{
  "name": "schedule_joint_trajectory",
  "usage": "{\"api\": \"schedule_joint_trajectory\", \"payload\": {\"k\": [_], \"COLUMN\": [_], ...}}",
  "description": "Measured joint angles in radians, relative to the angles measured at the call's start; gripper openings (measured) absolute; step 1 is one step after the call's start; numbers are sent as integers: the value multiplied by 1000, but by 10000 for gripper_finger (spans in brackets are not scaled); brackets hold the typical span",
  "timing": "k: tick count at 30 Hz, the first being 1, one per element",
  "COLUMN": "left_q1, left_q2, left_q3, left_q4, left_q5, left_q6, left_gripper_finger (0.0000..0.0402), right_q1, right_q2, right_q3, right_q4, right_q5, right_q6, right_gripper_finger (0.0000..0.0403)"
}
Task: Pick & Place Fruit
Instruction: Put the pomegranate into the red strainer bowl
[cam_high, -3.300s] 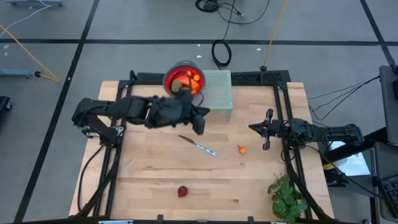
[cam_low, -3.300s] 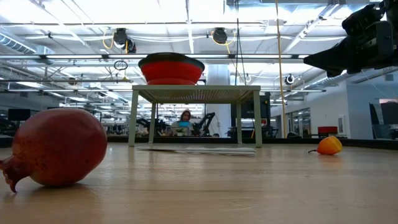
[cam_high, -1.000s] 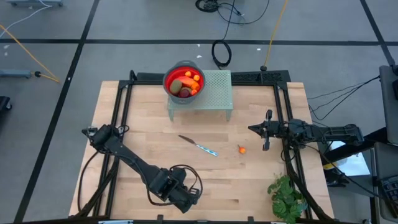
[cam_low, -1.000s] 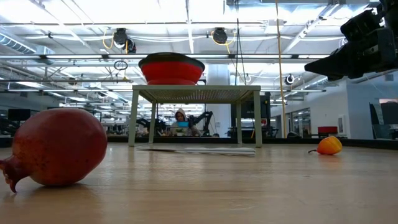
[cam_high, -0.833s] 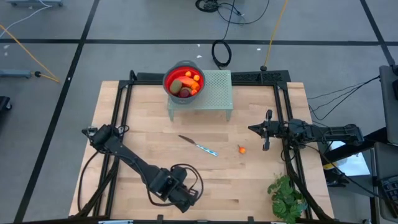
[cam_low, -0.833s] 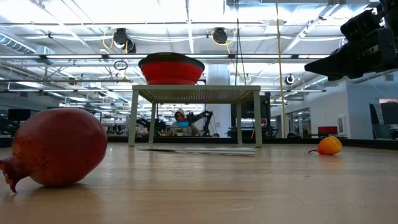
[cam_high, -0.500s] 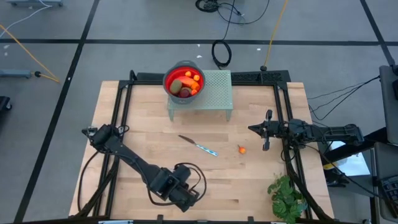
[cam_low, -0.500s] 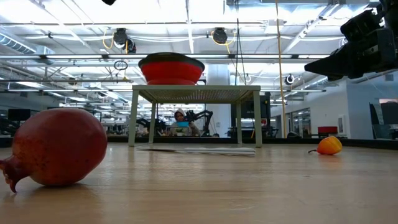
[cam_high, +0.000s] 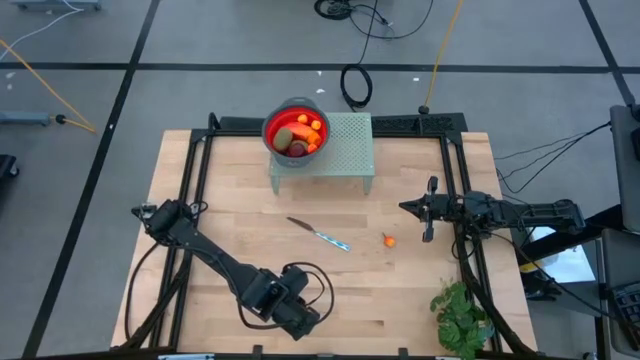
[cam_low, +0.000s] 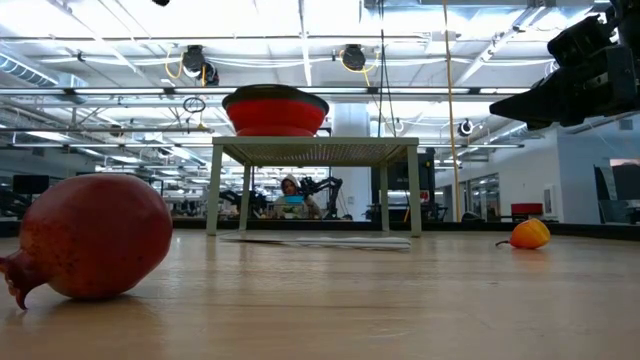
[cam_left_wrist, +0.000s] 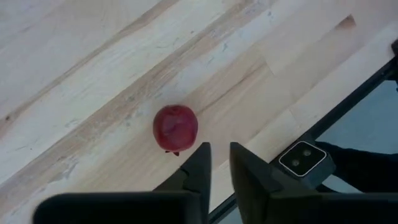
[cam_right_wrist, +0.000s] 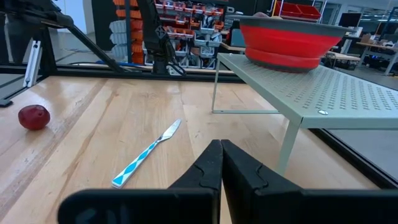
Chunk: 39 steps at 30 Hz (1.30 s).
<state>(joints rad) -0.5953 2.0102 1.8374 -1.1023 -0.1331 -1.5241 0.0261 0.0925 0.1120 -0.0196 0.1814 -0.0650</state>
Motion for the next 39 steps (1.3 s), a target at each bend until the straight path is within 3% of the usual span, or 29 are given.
{"api": "schedule_joint_trajectory", "payload": {"k": [12,21,27,39], "left_q1": [-3,-4,-4,-1], "left_q2": [0,0,16,133], "left_q3": [0,0,-1,-2], "left_q4": [-6,-1,2,5], "left_q5": [-23,45,33,91], "left_q6": [-103,-116,-115,-199], "left_gripper_finger": [227,330,360,363], "right_q1": [0,0,0,0], "right_q2": [0,0,0,1], "right_q3": [0,0,0,0], "right_q4": [0,0,0,-3], "right_q5": [0,0,0,0], "right_q6": [0,0,0,-3], "right_gripper_finger": [0,0,0,0]}}
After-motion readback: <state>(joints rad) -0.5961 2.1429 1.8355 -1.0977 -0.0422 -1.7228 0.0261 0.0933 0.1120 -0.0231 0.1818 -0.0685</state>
